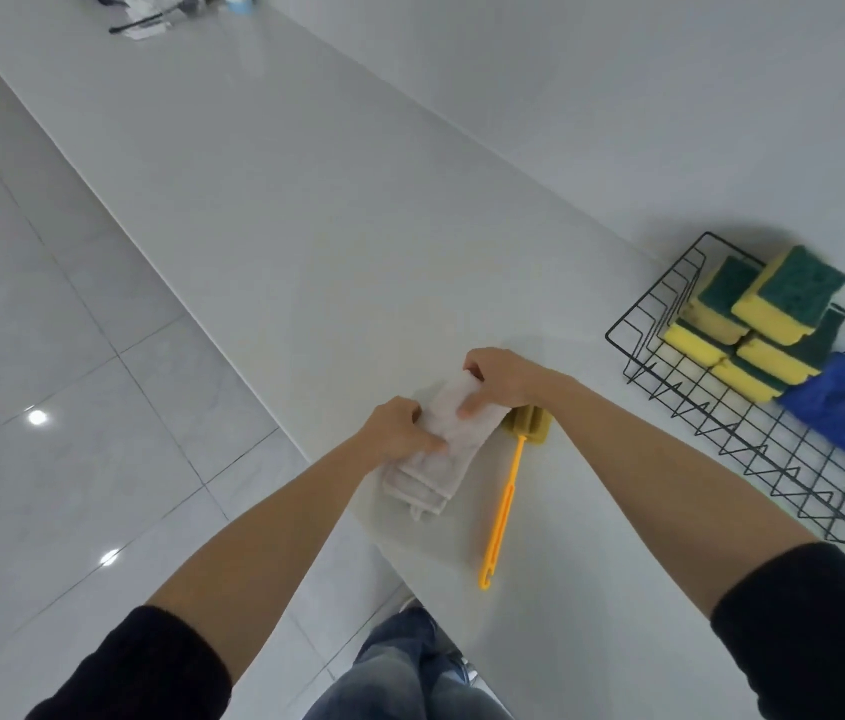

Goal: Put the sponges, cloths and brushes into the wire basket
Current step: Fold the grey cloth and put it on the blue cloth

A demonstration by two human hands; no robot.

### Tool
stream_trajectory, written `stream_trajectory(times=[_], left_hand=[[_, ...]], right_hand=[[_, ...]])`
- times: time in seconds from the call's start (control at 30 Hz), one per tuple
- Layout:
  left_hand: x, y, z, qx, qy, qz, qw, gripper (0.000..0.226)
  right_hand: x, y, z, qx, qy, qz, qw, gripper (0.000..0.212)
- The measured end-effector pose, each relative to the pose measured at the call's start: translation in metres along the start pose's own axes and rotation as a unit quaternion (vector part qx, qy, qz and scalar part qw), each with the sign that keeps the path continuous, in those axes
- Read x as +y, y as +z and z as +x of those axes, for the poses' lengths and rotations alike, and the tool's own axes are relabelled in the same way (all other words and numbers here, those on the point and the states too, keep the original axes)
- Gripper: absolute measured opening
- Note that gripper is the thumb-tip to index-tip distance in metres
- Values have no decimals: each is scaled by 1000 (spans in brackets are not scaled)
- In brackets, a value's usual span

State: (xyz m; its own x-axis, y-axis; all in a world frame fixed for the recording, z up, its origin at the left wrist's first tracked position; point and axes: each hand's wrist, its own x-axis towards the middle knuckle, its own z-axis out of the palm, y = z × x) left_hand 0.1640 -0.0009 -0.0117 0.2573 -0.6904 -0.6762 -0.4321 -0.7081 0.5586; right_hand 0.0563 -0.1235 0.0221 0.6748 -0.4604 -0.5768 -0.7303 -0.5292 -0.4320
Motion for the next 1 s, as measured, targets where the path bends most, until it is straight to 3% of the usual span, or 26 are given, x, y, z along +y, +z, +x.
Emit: stream_trajectory(times=[0.17,0.33,0.5,0.63,0.83,1.0], left_hand=[[29,-29,-15,-21,66,45,997,19],[83,-47,-25,-32,147,78,986,21],[153,-36,-26,-53,231,134,962,16],[213,-14,-26,-89,296,172,935,27],[300,35,-22,-150,358,229,892,33],[360,85,-15,-174,398,299,850,35]], right_hand=[[7,-26,-29,17,-5,146,989,38],[29,-52,-69,82,9,299,951,35],[71,-71,-119,179,50,365,912,35],[111,-82,-159,236,80,404,880,31],[166,-86,-222,342,136,443,818,24],[211,-83,-259,406,174,515,735,21]])
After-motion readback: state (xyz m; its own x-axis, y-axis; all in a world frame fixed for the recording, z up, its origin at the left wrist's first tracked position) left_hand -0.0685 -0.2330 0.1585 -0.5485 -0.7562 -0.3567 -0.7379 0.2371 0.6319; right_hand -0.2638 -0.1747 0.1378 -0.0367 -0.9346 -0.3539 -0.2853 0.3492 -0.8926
